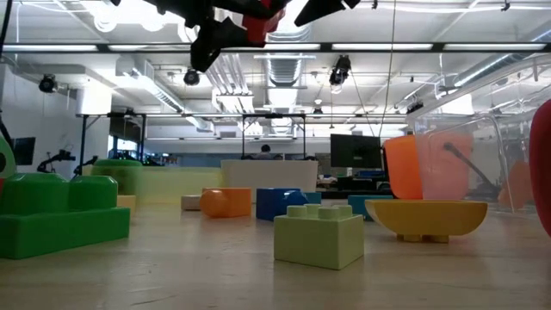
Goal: Pick & Place Toys
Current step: Put the red game piece into the transparent bin
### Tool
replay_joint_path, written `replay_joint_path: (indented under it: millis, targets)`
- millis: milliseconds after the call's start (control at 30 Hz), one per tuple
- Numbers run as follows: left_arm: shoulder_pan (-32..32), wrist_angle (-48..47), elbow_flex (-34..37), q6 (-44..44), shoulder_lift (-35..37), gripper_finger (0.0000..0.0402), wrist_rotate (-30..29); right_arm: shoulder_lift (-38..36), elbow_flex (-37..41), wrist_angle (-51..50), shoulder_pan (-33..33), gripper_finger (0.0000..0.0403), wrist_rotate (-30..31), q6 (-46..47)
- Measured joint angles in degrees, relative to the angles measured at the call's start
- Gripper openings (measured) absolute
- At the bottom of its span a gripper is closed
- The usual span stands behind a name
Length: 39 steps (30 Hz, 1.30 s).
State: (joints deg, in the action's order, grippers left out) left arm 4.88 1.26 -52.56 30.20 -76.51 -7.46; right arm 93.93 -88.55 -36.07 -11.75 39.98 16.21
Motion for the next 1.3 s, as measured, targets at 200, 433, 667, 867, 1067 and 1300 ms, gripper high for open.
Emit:
replay_joint_path:
  millis: [200, 433, 667, 867, 1067, 1300]
  targets:
    - [-0.12, 0.33, -1.88, 0.0, -1.44, 0.0153, 0.2, 0.0, 0.0, 0.2, 0.88, 0.0386, -0.15, -0.31]
    - [-0.8, -4.23, -6.74, -0.22, -4.98, 0.0153, 1.47, 0.0, 0.07, -0.66, 0.99, 0.029, -0.23, -1.45]
    - [-1.4, -4.42, -7.21, -0.17, -5.03, 0.0153, 1.68, 0.0, 0.07, -0.19, 0.99, 0.0144, -1.64, -1.25]
    - [-1.5, -4.33, -7.21, 2.63, -5.11, 0.0159, 1.6, 0.07, 0.04, -0.2, 0.99, 0.0026, -1.09, -3.4]
    - [-1.45, -4.8, -7.21, 2.43, -5.12, 0.0279, 2.79, 0.08, 0.07, -0.02, 1.03, 0.0011, -1.02, -3.11]
    - [-1.59, -5.04, -7.21, 2.64, -5.11, 0.0373, 1.96, 0.07, 0.07, -0.14, 0.99, 0.0009, -2.58, -3.11]
